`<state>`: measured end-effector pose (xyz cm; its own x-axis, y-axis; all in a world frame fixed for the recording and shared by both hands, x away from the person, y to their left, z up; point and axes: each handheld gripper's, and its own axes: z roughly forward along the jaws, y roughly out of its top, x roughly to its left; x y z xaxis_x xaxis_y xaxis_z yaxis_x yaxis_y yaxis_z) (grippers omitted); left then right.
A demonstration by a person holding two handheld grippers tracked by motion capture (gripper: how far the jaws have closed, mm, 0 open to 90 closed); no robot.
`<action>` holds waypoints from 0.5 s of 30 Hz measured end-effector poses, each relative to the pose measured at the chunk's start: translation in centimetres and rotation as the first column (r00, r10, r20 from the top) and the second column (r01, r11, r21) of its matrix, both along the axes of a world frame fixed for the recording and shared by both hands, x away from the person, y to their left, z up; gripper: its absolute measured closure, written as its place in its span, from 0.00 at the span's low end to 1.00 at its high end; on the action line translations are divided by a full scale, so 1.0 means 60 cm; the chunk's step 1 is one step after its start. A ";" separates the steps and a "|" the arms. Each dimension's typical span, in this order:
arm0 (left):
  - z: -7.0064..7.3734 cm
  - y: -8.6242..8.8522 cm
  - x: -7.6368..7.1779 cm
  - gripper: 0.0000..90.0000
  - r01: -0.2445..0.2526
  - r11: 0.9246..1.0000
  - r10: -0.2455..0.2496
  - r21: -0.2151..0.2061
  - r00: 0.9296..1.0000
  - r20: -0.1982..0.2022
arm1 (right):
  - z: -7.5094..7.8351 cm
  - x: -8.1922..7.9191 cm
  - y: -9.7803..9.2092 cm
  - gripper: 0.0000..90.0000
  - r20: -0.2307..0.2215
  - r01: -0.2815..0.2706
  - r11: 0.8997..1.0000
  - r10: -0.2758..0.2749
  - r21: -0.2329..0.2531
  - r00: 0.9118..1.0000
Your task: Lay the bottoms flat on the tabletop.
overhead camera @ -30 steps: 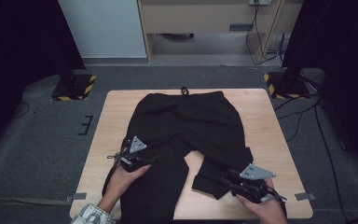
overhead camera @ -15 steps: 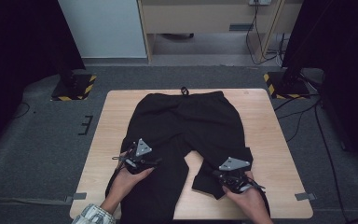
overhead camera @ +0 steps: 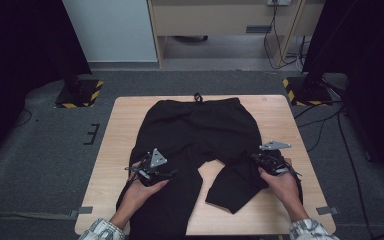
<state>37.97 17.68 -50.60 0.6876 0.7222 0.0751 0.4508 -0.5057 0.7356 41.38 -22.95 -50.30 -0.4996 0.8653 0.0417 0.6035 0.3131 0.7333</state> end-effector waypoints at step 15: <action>-0.004 0.011 -0.005 0.36 -0.023 1.000 0.022 0.003 0.998 0.052 | 0.041 -0.081 0.033 0.33 0.109 -0.054 0.971 0.029 0.233 0.994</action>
<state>37.66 18.31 -50.83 0.6663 0.7371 0.1130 0.4231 -0.4984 0.7567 36.53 -20.94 -47.82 -0.5470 0.8160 0.1869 0.5100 0.1477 0.8474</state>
